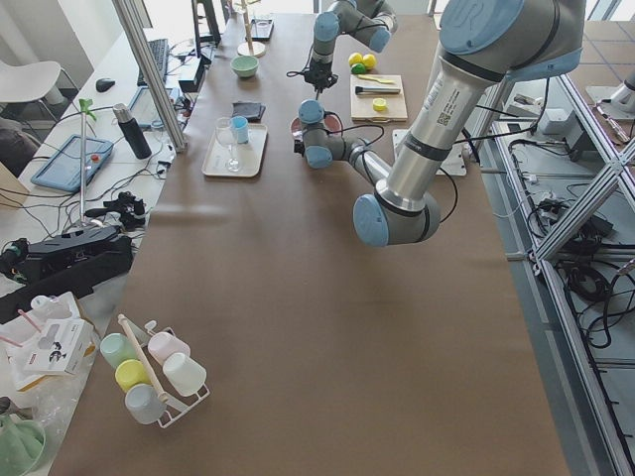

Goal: Put ice in cup with scoop
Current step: 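Dig the scoop into the ice cubes with the right gripper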

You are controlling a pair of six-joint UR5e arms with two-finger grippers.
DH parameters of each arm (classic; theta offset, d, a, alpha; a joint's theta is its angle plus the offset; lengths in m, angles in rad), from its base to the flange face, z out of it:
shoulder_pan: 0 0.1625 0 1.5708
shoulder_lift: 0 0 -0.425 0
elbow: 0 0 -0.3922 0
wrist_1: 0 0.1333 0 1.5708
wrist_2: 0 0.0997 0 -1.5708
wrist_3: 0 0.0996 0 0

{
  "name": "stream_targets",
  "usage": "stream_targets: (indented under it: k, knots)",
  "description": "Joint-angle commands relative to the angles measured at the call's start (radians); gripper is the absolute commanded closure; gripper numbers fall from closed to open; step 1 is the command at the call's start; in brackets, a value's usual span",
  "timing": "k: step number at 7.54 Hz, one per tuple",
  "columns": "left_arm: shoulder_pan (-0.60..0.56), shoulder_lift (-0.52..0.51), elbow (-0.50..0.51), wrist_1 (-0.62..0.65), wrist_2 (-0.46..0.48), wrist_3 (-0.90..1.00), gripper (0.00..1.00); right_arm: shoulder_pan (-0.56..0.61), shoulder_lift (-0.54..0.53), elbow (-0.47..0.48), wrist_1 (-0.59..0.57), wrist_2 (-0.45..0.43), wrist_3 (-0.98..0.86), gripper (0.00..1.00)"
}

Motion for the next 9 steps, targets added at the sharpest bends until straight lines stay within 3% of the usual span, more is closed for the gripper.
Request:
stream_targets:
  k: [1,7,9]
  knots:
    - [0.000,0.003,-0.001,-0.004,0.000,0.003,0.01,-0.001,-0.057,-0.004,0.142,0.001,0.034,1.00]
    - [0.000,0.000,0.000,-0.003,0.000,0.003,0.01,-0.001,-0.178,0.055,0.419,0.004,0.159,1.00]
    - [0.000,0.000,0.000,-0.003,0.000,0.003,0.01,-0.001,-0.249,0.055,0.565,0.004,0.214,1.00]
